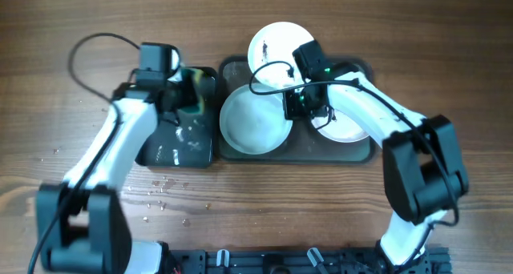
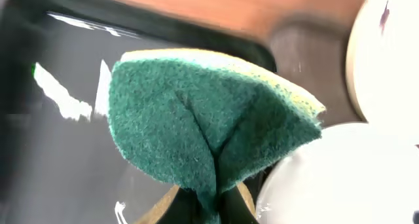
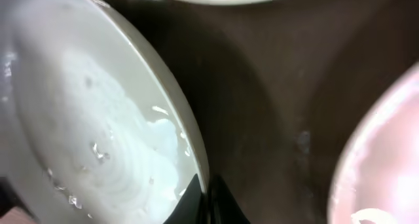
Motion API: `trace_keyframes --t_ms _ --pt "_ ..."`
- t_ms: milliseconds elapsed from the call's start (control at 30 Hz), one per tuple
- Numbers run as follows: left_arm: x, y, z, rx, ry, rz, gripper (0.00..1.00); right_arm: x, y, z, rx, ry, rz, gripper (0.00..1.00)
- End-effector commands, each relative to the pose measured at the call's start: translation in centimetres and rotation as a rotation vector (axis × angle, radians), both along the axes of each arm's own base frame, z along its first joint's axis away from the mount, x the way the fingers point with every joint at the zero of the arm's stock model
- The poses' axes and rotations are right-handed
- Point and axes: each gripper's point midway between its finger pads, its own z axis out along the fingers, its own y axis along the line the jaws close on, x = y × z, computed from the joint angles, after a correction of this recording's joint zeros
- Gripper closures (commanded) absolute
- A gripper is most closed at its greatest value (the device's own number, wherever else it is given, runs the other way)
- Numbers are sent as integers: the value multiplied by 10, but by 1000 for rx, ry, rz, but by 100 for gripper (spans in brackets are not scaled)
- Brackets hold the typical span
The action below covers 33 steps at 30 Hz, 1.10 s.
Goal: Clean dirty plates on tray and stack at the side
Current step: 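Lift the cleaned plate by its rim with the right gripper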
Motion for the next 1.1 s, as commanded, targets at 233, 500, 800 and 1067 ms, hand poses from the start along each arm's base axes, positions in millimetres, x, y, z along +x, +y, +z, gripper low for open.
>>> trace_keyframes --t_ms 233,500,800,1067 --pt "-27 75 36 86 15 247 96 21 -9 86 -13 -248 -16 96" --pt "-39 81 29 120 70 259 96 35 -9 101 -33 -336 -56 96" --pt "-41 72 16 78 119 232 96 68 36 139 -40 -633 -49 96" --pt "-58 64 -13 46 216 212 96 69 100 174 -33 -887 16 96"
